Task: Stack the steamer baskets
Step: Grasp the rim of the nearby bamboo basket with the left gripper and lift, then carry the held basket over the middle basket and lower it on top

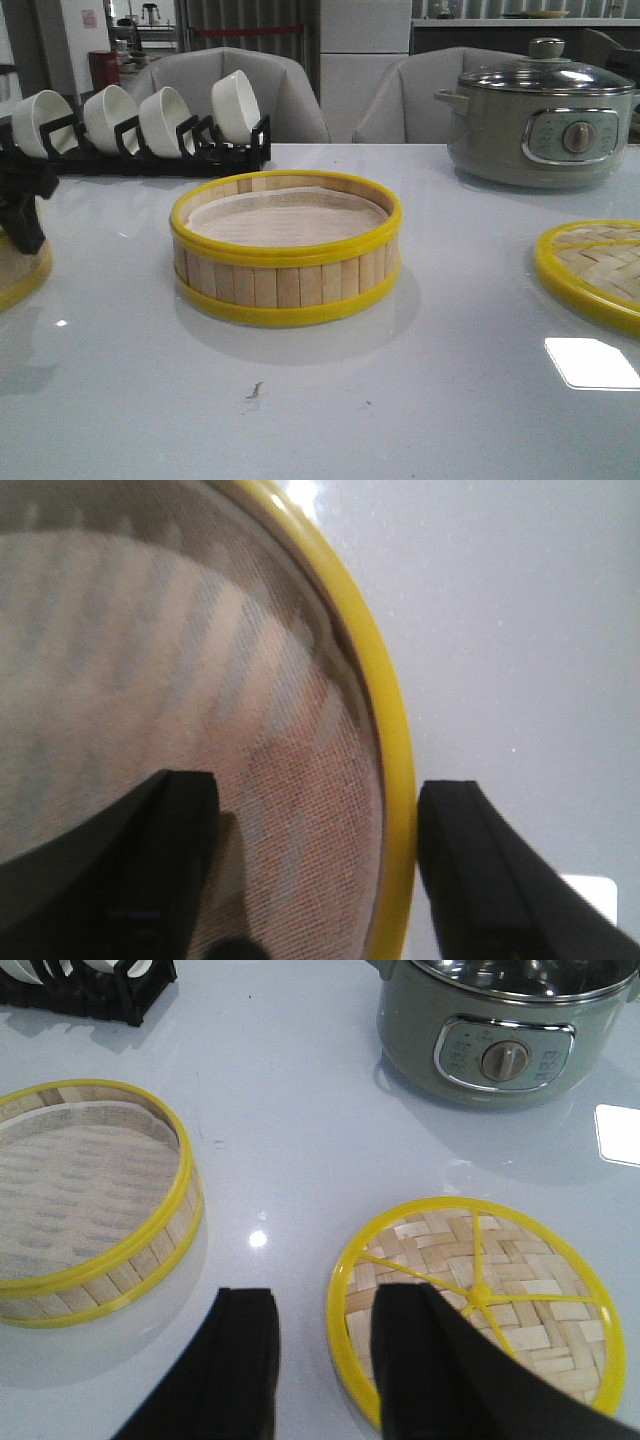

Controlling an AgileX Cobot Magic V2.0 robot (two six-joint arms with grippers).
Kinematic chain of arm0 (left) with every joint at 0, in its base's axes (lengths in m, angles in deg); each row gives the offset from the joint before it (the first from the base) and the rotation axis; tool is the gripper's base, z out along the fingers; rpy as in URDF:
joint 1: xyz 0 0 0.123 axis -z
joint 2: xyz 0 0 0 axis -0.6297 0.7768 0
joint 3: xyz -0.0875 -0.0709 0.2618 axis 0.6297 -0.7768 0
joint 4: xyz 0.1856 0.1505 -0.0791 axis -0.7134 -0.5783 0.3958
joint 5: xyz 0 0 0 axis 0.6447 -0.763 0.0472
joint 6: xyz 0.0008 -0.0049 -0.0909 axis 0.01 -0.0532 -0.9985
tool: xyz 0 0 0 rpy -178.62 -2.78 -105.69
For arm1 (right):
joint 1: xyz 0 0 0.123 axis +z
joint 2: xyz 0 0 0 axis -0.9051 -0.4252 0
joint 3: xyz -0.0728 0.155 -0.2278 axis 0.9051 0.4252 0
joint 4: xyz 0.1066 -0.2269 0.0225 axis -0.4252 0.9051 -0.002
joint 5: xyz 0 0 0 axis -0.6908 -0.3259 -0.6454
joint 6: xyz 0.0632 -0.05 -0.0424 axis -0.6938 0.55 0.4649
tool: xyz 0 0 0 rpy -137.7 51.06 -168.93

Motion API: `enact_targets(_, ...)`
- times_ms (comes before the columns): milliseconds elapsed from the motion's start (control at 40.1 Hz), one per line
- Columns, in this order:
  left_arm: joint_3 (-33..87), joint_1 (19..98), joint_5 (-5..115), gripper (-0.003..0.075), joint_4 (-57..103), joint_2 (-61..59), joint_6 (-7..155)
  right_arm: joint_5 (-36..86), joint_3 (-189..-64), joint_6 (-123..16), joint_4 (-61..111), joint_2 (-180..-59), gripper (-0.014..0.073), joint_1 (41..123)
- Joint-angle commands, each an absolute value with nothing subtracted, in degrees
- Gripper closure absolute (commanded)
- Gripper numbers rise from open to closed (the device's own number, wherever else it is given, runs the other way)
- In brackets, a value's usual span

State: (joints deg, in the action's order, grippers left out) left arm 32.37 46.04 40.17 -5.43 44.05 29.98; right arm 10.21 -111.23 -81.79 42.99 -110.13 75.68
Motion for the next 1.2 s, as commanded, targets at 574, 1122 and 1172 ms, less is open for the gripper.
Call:
enact_targets(574,40.1,49.3,36.7,0.0632,-4.3,43.7,29.9,13.9,-113.4,-81.7,43.9,-109.8,0.0242,75.4)
enact_targets(1122,69.9,66.6,25.3,0.0632,-2.0,40.9,29.9,13.9,-113.4,-81.7,43.9,-109.8,0.0242,75.4)
enact_targets(1172,71.2,68.8,25.1,0.0632,-1.3,40.9,29.9,13.9,-113.4,-81.7,43.9,-109.8,0.0242,75.4)
